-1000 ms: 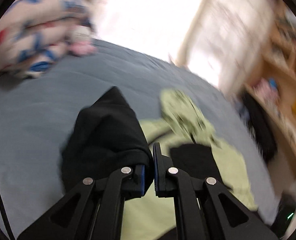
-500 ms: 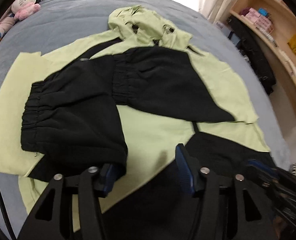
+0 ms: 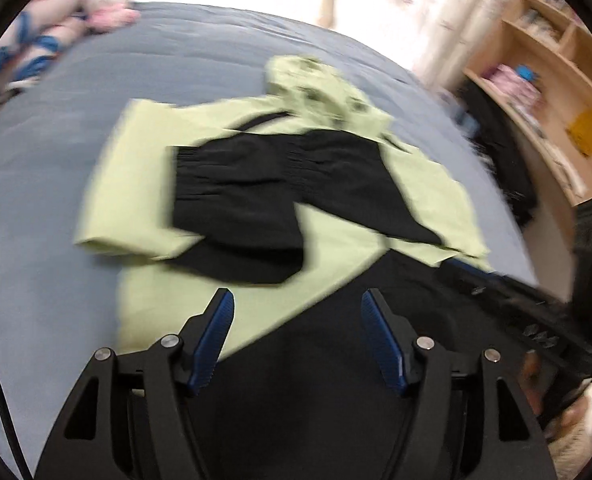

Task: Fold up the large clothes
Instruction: 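Fold the held sleeve across the chest and open the left gripper, then grasp the black jacket hem with the right gripper and lift toward the hood, then lay the black hem over the chest and open the right gripper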

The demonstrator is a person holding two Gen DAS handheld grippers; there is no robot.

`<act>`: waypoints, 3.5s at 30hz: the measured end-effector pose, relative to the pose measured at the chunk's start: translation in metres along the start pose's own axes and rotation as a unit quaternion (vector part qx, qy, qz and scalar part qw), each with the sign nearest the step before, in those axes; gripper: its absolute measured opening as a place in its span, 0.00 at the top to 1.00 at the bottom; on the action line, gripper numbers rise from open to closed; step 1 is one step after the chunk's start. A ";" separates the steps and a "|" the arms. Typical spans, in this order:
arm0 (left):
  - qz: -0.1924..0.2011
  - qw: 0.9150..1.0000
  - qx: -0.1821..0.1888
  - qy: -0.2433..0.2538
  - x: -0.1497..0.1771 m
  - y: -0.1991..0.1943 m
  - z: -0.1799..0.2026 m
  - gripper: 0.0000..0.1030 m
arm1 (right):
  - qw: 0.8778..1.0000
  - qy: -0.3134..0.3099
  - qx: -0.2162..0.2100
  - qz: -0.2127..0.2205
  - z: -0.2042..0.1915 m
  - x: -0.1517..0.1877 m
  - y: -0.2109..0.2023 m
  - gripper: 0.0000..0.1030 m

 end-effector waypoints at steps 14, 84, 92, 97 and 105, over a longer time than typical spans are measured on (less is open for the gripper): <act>0.001 0.993 -0.060 -0.102 0.018 -0.004 -0.086 0.37 | 0.979 -0.194 -0.013 -0.059 -0.114 -0.030 0.096 0.60; 0.020 0.991 -0.111 -0.066 -0.099 0.045 -0.079 0.37 | 0.990 0.014 0.102 0.094 0.119 -0.146 -0.002 0.72; -0.012 0.990 -0.131 -0.043 -0.119 0.087 -0.069 0.37 | 0.977 0.068 0.203 0.001 0.192 -0.123 0.060 0.70; -0.044 0.987 -0.145 -0.047 -0.131 0.120 -0.075 0.37 | 0.979 0.137 0.149 -0.039 0.228 -0.101 0.075 0.68; -0.084 0.987 -0.109 -0.087 -0.125 0.143 -0.091 0.37 | 0.983 0.166 0.076 -0.029 0.252 -0.070 0.037 0.56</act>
Point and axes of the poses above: each gripper's, at about its wrist camera, not at the fingertips, and y roughly the way its jaws point, z to its right, x to its underside, the point moved 2 cm from there along y, roughly the way its jaws point, and after that the axes turned 1 degree about -z, right-handed, at the moved point
